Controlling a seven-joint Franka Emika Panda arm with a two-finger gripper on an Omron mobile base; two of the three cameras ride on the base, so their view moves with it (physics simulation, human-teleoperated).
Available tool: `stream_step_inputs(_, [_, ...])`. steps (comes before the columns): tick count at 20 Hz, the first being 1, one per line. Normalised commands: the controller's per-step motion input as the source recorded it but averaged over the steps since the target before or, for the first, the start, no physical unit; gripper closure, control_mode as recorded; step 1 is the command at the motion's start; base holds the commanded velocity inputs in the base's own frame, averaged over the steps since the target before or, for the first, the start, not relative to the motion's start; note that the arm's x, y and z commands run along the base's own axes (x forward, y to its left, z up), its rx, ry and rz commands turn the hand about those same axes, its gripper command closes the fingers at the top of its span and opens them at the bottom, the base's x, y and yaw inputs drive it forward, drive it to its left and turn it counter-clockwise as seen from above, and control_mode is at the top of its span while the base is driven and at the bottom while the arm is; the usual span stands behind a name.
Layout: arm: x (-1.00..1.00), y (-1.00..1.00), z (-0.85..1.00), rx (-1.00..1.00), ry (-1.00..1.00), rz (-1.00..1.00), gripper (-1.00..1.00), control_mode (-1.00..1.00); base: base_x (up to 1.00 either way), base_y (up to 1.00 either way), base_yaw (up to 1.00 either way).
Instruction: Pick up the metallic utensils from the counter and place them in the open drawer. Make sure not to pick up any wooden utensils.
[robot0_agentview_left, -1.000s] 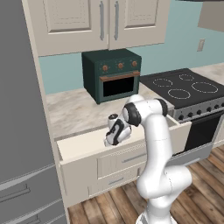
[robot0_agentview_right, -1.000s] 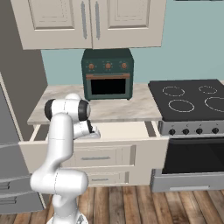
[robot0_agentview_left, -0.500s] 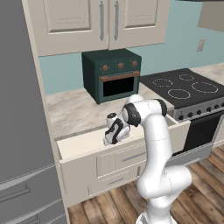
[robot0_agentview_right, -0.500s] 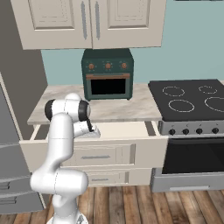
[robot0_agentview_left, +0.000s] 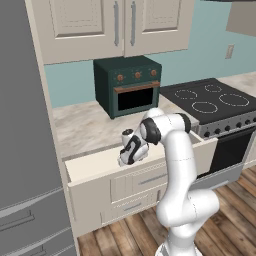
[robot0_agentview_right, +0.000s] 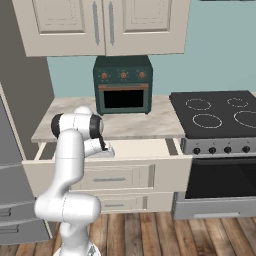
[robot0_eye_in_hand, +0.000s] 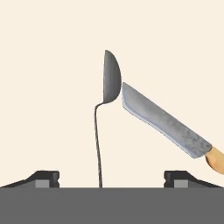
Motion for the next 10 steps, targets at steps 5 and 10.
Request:
stream_step_inputs(5, [0.00,0.00,0.02,0.00,0.00,0.00,-1.00,-1.00,0.00,0.00,0.00])
stream_step_inputs(10, [0.01,0.00,0.16,0.04,0.01,0.00,-1.00,-1.00,0.00,0.00,0.00])
